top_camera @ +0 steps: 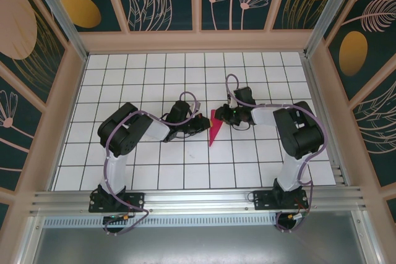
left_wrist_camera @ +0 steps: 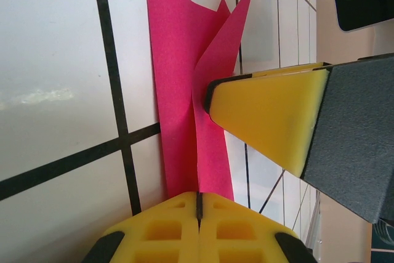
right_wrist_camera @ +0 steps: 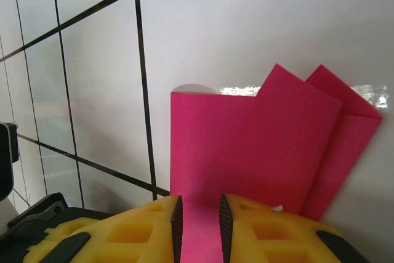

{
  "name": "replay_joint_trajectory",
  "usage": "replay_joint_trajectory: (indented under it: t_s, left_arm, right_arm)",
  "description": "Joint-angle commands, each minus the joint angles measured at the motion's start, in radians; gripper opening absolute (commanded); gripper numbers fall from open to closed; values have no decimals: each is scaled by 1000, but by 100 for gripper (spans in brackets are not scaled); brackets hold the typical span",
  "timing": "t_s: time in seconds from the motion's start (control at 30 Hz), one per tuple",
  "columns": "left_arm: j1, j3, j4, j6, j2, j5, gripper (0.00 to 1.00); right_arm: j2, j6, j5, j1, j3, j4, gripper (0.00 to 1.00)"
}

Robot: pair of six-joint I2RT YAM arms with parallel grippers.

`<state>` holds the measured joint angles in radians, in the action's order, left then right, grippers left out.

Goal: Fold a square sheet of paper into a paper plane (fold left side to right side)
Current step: Fold the wing for the fifth time at the center of the table.

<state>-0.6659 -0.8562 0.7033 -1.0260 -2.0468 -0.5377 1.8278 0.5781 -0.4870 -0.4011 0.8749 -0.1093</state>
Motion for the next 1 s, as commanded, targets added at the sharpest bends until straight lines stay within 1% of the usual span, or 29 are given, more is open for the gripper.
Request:
replay_joint_trajectory:
  t_s: [0.0,0.07,0.2,0.27,0.33,0.47,0.53,0.57,0.67,0.77,0.97]
  left_arm:
    - [4,32,-60,10,11,14,1]
    - [4,37,-84,28,47,28,7]
    - [6,51,-163,76,140,63,14]
    - [7,70,-191,93,193,80,21]
    - [6,98,-201,99,242,86,24]
    - [0,157,-172,101,325,61,26]
    - [-19,163,-150,97,327,36,26]
    - [-34,157,-137,91,353,19,26]
    - [-88,107,-121,88,339,-14,26]
    - [-128,44,-149,96,275,-11,26]
    - [-135,12,-166,88,202,18,26]
  right_arm:
    - [49,-23,43,-4,6,71,27]
    - [56,-24,48,-5,3,85,27]
    - [65,-26,54,-4,4,98,27]
    - [67,-26,54,-4,5,100,27]
    - [71,-24,56,-4,7,99,27]
    - [72,-23,57,-5,7,98,27]
    - [72,-22,59,-4,5,98,27]
    - [72,-22,58,-4,5,98,27]
    - [72,-21,57,-4,6,97,27]
    - [71,-21,59,-4,7,100,27]
    - [68,-24,57,-4,7,101,27]
